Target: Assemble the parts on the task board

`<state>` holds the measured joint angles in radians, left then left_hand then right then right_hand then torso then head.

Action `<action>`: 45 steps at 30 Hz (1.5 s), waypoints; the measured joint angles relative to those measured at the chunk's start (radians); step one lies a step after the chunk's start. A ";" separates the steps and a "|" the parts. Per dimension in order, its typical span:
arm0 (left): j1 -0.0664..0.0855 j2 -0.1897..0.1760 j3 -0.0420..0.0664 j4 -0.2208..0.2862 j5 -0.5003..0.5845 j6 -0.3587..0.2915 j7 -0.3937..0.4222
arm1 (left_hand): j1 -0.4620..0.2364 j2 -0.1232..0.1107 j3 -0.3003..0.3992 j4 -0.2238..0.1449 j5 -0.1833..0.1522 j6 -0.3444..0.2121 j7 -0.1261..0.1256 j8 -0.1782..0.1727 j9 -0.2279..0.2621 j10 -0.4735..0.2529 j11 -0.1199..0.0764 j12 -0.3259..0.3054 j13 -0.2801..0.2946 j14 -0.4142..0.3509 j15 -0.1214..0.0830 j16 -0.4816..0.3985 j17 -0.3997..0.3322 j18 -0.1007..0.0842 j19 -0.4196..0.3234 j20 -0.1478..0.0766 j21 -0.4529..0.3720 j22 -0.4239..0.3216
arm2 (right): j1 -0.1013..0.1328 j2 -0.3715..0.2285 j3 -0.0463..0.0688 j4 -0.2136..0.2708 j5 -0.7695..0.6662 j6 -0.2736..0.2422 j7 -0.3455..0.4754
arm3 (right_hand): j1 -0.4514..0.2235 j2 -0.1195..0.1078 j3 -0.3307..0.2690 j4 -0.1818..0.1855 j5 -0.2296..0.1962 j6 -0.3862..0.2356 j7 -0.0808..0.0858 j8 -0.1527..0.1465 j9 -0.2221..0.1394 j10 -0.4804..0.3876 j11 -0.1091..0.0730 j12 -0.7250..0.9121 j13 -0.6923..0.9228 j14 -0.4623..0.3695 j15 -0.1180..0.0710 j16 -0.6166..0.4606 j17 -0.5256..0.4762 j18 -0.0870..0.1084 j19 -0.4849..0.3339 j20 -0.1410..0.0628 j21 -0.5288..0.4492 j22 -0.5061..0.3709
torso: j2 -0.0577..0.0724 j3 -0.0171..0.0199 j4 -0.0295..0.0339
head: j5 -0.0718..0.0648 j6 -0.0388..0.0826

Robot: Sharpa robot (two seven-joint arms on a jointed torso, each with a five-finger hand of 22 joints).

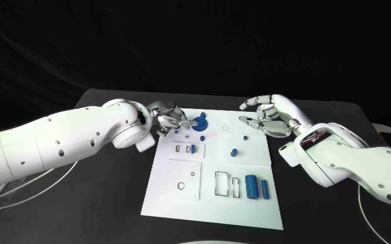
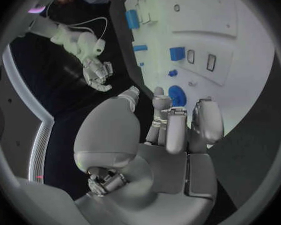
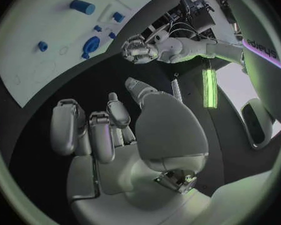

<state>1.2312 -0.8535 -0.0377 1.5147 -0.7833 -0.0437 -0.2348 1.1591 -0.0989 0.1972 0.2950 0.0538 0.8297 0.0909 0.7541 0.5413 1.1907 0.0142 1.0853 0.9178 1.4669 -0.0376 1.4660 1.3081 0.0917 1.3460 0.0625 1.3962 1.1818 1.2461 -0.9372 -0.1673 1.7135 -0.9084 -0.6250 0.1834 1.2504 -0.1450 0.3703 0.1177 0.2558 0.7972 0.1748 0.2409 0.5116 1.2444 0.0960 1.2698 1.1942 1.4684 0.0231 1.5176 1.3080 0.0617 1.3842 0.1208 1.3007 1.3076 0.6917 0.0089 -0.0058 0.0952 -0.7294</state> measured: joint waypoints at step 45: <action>0.045 0.179 -0.038 -0.087 -0.329 0.281 -0.273 | -0.054 0.030 -0.005 0.000 0.000 -0.036 0.004 -0.025 0.005 -0.002 0.009 0.034 0.033 0.000 0.000 0.000 0.000 -0.015 0.012 0.006 0.022 0.044 | 0.003 -0.008 0.000 -0.086 0.202 -0.009 0.023 | 0.008 -0.008 0.015 0.009 0.009 -0.014 0.007 0.007 -0.009 -0.117 -0.003 -0.109 -0.138 0.000 0.000 -0.052 0.000 0.031 -0.090 0.005 -0.134 -0.049 | -0.007 0.0030 0.0007 | 0.014 -0.024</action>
<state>1.2761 -0.6740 -0.0756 1.4281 -1.1128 0.2377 -0.5077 1.1053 -0.0686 0.1918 0.2952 0.0538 0.7940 0.0947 0.7293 0.5465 1.1887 0.0232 1.1189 0.9509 1.4668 -0.0374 1.4658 1.3077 0.0762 1.3580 0.0680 1.4184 1.2259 1.2488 -0.9454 -0.1676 1.6270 -0.7065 -0.6337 0.2065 1.2583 -0.1529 0.3852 0.1268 0.2647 0.7829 0.1814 0.2477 0.5024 1.1273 0.0932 1.1612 1.0558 1.4683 0.0231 1.4658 1.3076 0.0928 1.2943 0.1253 1.1664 1.2582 0.6847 0.0119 -0.0051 0.1095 -0.7534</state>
